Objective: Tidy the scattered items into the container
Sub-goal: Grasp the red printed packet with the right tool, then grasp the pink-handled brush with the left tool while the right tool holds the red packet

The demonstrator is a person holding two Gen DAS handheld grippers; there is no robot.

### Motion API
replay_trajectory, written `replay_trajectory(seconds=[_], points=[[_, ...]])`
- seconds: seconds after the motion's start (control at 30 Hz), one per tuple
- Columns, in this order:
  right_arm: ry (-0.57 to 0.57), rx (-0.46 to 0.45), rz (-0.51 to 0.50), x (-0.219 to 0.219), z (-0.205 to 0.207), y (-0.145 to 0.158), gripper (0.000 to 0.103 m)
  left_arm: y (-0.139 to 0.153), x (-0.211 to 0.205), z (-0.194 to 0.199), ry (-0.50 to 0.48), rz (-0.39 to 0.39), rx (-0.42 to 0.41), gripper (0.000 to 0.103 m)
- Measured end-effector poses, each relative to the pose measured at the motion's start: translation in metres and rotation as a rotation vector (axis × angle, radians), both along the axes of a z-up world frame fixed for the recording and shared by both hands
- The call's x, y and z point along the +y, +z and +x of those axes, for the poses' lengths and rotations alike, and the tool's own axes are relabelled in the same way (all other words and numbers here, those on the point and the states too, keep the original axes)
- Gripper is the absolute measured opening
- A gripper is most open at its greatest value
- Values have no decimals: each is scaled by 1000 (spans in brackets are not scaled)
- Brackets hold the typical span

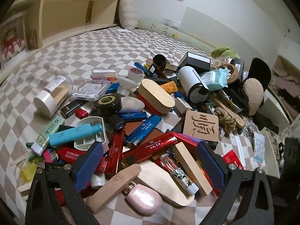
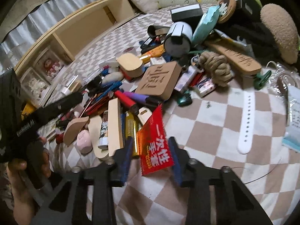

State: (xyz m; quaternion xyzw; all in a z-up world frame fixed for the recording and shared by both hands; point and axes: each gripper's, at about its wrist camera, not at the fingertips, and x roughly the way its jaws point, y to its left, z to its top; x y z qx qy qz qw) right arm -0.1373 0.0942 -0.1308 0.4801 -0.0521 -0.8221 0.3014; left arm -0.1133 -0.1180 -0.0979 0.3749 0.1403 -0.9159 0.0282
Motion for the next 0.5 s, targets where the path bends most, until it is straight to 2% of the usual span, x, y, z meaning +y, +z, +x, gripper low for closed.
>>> replay_trajectory(seconds=[0.07, 0.23, 0.37, 0.5], points=[[10, -18, -11, 0, 1, -2, 12, 2, 4, 2, -28, 8, 13, 99], [-14, -25, -40, 8, 1, 2, 6, 6, 14, 7, -99, 29, 45, 99], [-72, -30, -73, 25, -2, 6, 6, 4, 30, 9, -197, 28, 45, 95], [-144, -43, -100, 49, -6, 7, 6, -1, 38, 21, -243, 31, 42, 92]])
